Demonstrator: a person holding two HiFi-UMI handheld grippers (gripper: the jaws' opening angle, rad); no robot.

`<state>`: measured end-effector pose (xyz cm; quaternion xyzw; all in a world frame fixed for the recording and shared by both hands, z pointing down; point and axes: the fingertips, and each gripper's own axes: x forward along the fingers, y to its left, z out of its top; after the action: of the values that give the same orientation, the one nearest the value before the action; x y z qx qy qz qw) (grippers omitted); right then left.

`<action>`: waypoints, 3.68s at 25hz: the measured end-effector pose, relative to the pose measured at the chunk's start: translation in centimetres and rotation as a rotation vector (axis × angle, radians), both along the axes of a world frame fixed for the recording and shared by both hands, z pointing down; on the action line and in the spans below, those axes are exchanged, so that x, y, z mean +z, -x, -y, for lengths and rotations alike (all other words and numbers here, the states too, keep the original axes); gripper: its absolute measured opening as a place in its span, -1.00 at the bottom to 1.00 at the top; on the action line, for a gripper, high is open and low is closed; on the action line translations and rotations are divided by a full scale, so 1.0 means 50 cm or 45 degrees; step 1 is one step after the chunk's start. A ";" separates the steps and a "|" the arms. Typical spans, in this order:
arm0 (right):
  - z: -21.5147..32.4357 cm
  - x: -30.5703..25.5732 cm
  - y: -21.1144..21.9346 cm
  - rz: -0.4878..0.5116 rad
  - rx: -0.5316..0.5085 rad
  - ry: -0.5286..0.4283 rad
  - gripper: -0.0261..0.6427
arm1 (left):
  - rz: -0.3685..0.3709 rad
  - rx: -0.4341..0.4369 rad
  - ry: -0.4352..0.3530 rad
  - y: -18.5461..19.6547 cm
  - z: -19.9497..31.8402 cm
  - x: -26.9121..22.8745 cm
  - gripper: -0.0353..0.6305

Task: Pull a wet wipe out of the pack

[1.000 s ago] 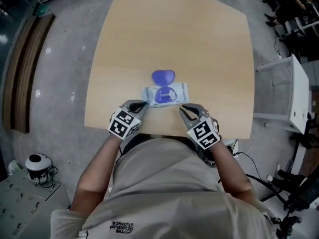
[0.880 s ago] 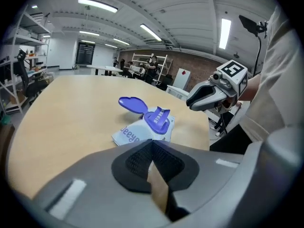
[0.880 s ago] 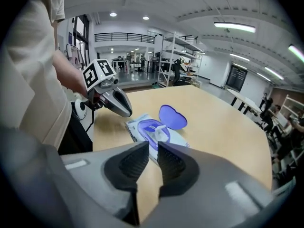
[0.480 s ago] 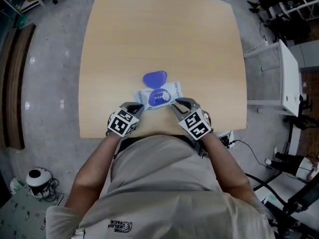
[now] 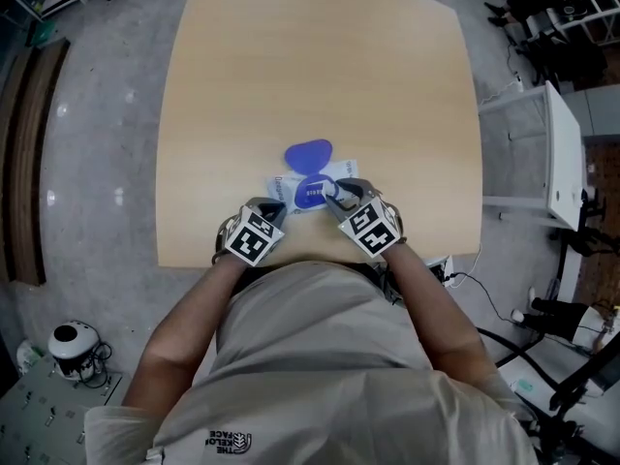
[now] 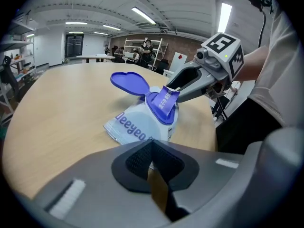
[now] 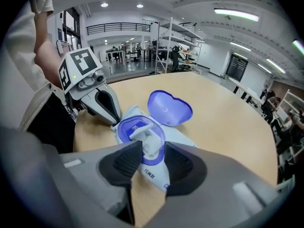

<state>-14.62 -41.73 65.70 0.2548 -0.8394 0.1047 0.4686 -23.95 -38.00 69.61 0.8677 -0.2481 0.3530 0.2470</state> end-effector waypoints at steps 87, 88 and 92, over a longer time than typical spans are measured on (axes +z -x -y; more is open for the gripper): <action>0.035 -0.179 -0.358 0.457 0.281 -0.191 -0.91 | -0.080 -0.651 -0.062 -0.012 -0.016 -0.138 -0.88; 0.025 -0.193 -0.357 0.484 0.262 -0.198 -0.91 | -0.101 -0.679 -0.089 -0.016 -0.027 -0.161 -0.88; -0.018 -0.242 -0.345 0.571 0.186 -0.220 -0.91 | -0.137 -0.745 -0.169 -0.030 -0.097 -0.251 -0.88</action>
<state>2.62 -40.81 53.61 0.3242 -0.9075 0.1199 0.2384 -22.43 -33.12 57.08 0.7912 -0.4965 0.2035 0.2935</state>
